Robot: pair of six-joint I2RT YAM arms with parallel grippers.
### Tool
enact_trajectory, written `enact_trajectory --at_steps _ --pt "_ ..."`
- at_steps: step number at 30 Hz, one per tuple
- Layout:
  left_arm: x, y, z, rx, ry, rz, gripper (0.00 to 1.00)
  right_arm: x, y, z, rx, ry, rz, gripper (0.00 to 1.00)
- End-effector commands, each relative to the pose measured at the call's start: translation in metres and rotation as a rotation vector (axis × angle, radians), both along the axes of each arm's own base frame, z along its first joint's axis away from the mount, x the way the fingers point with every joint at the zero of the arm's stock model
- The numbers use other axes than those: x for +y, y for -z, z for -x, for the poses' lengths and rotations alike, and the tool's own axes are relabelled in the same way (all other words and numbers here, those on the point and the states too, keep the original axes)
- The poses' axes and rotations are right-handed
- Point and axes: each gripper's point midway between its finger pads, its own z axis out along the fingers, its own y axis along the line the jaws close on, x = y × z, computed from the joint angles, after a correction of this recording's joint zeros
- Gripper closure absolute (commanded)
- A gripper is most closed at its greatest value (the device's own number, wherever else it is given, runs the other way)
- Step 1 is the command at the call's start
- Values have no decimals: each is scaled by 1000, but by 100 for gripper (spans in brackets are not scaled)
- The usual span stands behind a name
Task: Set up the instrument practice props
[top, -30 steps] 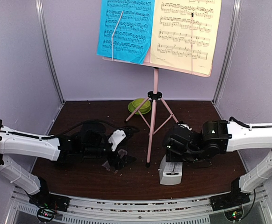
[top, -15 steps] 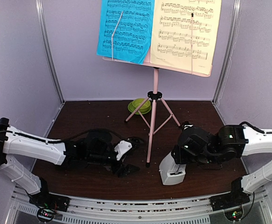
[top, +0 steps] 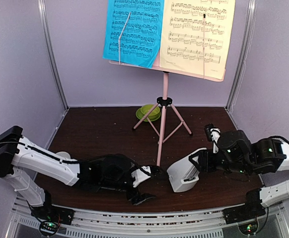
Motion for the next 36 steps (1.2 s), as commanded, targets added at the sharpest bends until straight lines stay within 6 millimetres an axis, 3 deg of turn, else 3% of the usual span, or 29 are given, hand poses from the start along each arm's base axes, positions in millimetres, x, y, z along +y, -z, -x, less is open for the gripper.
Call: enact_trajectory --at_steps 1,7,16,21,36 --pt "-26 -26 -8 -22 -26 110 10 8 -30 -13 -22 94 -164 100" --pt "-52 -26 -12 15 -28 165 8 16 -24 -16 60 169 -165 100" --pt "-74 -6 -11 46 5 142 11 15 -35 -21 45 201 -198 100" --pt "-77 -2 -12 48 3 136 16 17 -36 -22 44 202 -205 100" --pt "-78 9 -23 37 -57 101 12 22 -35 -21 45 178 -199 100"
